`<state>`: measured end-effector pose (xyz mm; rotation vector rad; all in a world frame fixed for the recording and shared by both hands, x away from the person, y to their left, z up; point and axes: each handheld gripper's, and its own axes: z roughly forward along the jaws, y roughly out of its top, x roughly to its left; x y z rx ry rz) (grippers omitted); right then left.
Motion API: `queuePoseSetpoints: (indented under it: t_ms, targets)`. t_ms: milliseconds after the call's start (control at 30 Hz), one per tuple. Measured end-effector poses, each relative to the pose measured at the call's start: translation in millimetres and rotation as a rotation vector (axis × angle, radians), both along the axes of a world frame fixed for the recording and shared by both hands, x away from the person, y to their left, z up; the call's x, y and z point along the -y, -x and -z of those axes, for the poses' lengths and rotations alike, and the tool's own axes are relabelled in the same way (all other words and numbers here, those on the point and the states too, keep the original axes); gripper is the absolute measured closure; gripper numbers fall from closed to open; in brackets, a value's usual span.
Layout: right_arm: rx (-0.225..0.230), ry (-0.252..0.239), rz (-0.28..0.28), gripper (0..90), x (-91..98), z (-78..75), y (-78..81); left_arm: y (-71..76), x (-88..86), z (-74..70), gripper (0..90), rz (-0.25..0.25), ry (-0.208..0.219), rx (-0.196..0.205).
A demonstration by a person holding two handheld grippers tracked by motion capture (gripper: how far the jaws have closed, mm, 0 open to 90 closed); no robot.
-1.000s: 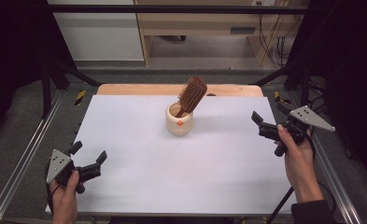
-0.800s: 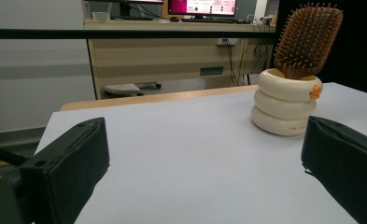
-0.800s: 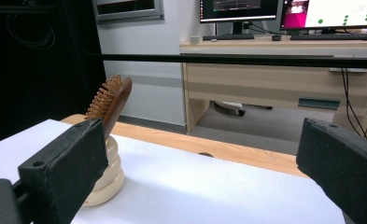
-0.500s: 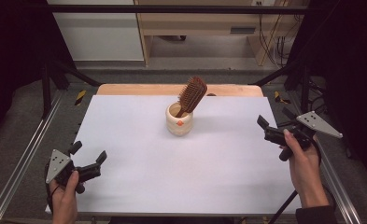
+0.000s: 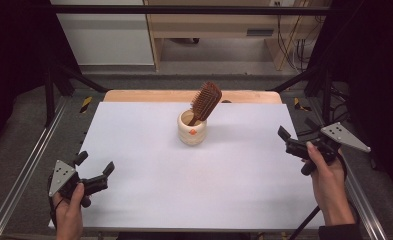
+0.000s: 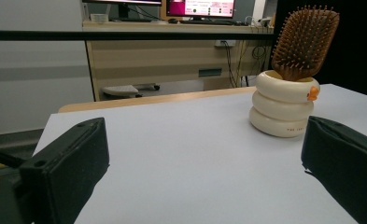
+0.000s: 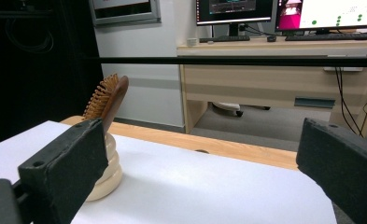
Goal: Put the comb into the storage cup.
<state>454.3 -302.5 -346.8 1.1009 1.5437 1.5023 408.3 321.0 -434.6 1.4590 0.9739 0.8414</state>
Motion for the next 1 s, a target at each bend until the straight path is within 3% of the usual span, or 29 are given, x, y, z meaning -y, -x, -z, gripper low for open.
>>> queuePoseSetpoints:
  t_ms: [533, 733, 1000]
  targets:
    - [0.000, 0.012, 0.020, 2.0, 9.4, 3.3, 13.0, 4.4, -1.0, -7.5, 1.1, 0.002, 0.019, -0.002]
    - [0.008, 0.018, 0.024, 2.0, 12.9, 5.3, 18.3, 12.8, -4.0, -12.9, 1.2, 0.006, 0.023, 0.004]
    - [0.004, 0.012, 0.029, 2.0, 18.3, 12.2, 26.1, 19.6, -5.0, -6.7, 1.1, 0.014, 0.009, -0.009]
